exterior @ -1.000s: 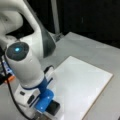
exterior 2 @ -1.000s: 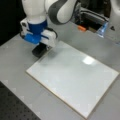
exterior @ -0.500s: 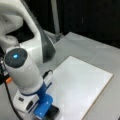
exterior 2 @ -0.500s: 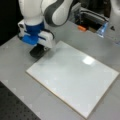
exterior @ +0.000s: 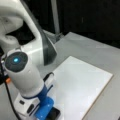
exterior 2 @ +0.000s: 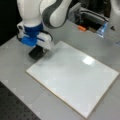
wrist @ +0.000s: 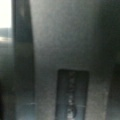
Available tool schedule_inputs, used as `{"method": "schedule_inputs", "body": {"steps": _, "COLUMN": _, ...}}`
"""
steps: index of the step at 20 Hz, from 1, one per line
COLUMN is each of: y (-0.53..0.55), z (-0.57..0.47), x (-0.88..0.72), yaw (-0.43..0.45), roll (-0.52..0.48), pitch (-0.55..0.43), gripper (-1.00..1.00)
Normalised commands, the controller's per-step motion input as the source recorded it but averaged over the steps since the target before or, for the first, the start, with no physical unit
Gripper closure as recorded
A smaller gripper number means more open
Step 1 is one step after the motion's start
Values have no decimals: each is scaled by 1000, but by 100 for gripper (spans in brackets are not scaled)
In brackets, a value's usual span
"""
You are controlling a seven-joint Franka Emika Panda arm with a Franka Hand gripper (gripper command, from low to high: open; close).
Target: Erasing curve lines
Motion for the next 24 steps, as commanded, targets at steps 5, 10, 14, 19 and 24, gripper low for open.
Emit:
{"method": "schedule_inputs", "body": {"steps": 5, "y": -169, "z": 35, "x": 143, "yaw": -33, "roll": 177, "pitch": -26, "gripper": 100}}
{"method": "schedule_inputs", "body": {"steps": 10, "y": -164, "z": -30, "x": 118, "yaw": -133, "roll": 201, "pitch": -78, "gripper": 100}}
{"method": "schedule_inputs", "body": {"steps": 14, "y": -211, "z": -47, "x": 86, "yaw": -65, "roll": 148, "pitch": -51, "gripper": 100}}
{"method": "schedule_inputs", "body": {"steps": 19, "y": -233, "z": -2, "x": 78, "yaw": -33, "roll": 112, "pitch": -34, "gripper": 100}}
{"method": "schedule_inputs", "body": {"steps": 24, "y": -190, "z": -21, "x": 23, "yaw": -60, "roll": 65, "pitch": -13, "gripper": 100}}
